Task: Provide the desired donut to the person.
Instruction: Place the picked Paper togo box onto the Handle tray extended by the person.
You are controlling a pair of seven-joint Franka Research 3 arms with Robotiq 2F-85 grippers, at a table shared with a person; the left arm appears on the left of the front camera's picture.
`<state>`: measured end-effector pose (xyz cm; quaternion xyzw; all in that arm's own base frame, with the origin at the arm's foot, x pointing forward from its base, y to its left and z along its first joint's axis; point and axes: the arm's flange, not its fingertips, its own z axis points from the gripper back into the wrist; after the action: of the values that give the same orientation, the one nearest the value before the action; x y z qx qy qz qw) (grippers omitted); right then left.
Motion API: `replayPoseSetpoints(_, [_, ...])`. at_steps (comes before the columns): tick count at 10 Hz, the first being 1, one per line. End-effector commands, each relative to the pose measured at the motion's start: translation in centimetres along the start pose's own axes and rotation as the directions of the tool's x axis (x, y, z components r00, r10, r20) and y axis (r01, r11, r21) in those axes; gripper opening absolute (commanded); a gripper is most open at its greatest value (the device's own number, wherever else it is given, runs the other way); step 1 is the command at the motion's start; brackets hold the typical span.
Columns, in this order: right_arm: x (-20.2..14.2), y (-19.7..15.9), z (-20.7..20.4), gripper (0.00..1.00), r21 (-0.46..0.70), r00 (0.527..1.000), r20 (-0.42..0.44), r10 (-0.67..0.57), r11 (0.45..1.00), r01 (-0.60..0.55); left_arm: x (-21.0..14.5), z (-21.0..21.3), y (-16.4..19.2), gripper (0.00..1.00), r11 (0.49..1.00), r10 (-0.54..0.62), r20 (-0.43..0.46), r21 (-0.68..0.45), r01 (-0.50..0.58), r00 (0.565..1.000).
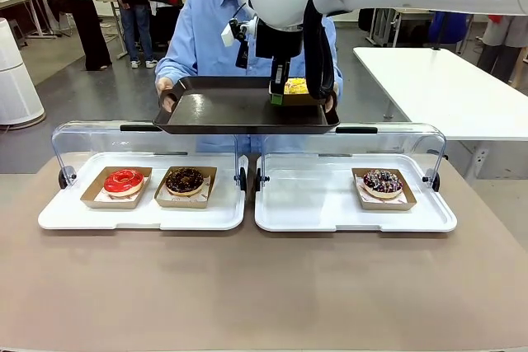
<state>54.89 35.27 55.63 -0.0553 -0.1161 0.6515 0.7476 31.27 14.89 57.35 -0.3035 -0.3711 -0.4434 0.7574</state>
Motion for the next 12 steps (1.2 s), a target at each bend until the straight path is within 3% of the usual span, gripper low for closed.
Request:
replayPoseSetpoints(1, [-0.08,-0.38,-0.45,0.02,0.009,0.999,0.037,-0.018,1.0,0.018,0.18,0.07,-0.04,1.0,1.0,0.007,0.012,-0.003,-0.007,1.0])
replayPoseSetpoints(3, [-0.59,-0.16,-1.16,0.02,0.021,0.999,0.042,-0.009,1.0,0.009,0.18,0.07,-0.04,1.0,1.0,0.007,0.012,-0.003,-0.007,1.0])
replayPoseSetpoints(4, [-0.62,-0.26,-1.17,0.19,0.022,0.999,0.047,-0.008,1.0,0.006,0.18,0.07,-0.04,1.0,1.0,0.007,0.012,-0.003,-0.007,1.0])
replayPoseSetpoints(5, [-0.57,-0.13,-1.07,0.62,0.02,0.999,0.048,0.001,1.0,-0.002,0.18,0.07,-0.04,1.0,1.0,0.007,0.012,-0.003,-0.007,1.0])
replayPoseSetpoints(7, [-0.5,-0.03,-0.86,1.0,0.015,0.999,0.048,0.013,1.0,-0.013,0.18,0.07,-0.04,1.0,1.0,0.007,0.012,-0.003,-0.007,1.0])
replayPoseSetpoints(10, [-0.48,0.07,-0.6,0.97,0.024,0.999,0.041,0.027,0.999,-0.028,0.18,0.07,-0.04,1.0,1.0,0.007,0.012,-0.003,-0.007,1.0])
replayPoseSetpoints(12, [-0.27,0.19,-0.21,1.0,0.05,0.999,0.025,0.048,0.998,-0.049,0.18,0.07,-0.04,1.0,1.0,0.007,0.012,-0.003,-0.007,1.0])
